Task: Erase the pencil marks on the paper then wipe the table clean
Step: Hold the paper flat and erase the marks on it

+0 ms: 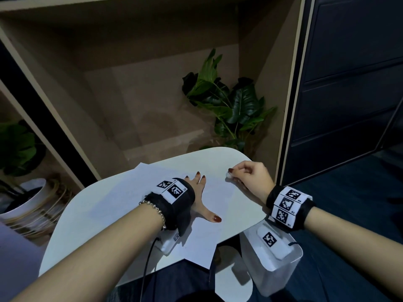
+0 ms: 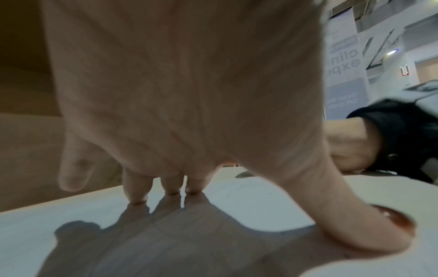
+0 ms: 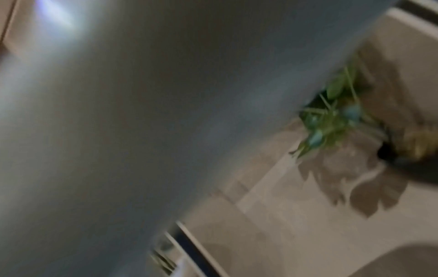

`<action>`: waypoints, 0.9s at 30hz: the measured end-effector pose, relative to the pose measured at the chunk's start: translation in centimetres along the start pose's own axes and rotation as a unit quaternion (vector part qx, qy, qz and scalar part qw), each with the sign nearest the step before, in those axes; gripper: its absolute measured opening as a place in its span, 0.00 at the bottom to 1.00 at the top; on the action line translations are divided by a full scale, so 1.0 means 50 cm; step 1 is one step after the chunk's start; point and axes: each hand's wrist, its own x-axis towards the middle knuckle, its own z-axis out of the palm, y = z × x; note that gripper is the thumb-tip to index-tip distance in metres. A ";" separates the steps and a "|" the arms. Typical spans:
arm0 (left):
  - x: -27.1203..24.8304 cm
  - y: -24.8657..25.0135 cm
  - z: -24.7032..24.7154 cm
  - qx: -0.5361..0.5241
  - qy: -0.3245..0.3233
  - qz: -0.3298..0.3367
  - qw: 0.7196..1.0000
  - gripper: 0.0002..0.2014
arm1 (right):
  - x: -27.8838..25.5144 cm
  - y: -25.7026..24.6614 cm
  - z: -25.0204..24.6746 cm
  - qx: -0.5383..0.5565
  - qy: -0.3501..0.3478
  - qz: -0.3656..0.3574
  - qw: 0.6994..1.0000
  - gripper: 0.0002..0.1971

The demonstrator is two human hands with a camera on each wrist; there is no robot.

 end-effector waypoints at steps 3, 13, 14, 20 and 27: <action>0.000 -0.002 0.007 0.003 0.006 0.003 1.000 0.65 | -0.005 0.002 -0.010 -0.077 -0.039 0.006 0.996 0.04; -0.014 0.009 -0.012 0.012 -0.015 0.010 1.000 0.61 | -0.006 0.023 0.011 -0.341 -0.068 -0.099 0.932 0.04; -0.013 0.009 -0.013 0.013 -0.017 0.010 1.000 0.61 | -0.003 0.023 0.009 -0.338 -0.044 -0.100 0.935 0.03; -0.010 0.010 -0.014 0.011 -0.019 0.010 1.000 0.60 | -0.015 0.015 0.015 -0.318 -0.117 -0.108 0.935 0.03; -0.004 0.006 -0.008 0.024 -0.017 0.006 1.000 0.62 | 0.002 0.018 0.010 -0.324 -0.040 -0.114 0.938 0.03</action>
